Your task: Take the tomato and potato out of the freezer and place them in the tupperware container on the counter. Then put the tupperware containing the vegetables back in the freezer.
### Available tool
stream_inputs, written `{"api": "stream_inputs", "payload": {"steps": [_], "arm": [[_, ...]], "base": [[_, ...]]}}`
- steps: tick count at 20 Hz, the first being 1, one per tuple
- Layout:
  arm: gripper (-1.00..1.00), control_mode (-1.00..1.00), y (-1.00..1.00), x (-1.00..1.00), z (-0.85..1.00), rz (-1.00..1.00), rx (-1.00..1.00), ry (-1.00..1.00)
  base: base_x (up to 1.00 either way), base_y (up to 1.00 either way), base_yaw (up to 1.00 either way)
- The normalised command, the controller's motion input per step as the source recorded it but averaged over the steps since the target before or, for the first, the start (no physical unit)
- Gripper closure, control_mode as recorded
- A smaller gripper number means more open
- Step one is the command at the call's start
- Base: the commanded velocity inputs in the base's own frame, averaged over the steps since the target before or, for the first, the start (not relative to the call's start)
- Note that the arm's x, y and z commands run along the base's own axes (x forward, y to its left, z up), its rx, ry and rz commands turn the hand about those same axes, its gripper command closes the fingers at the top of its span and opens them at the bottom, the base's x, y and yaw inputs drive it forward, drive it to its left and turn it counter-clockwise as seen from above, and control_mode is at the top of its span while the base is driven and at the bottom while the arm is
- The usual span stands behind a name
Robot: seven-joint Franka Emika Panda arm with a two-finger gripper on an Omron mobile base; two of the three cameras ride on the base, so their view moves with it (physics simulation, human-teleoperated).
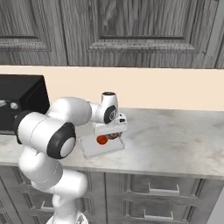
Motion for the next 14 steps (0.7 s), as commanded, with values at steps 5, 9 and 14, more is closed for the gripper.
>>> {"api": "stream_inputs", "payload": {"steps": [5,9,14], "arm": [[-1.00,-1.00,0.58,-0.03,-0.47,0.05,-0.01,-0.02],[-1.00,-1.00,0.54,-0.14,-0.30,0.01,0.00,0.00],[-1.00,-1.00,0.10,-0.48,0.01,0.00,0.00,0.12]], "base": [[0.00,0.00,0.00],[0.00,0.00,0.00],[0.00,0.00,0.00]]}}
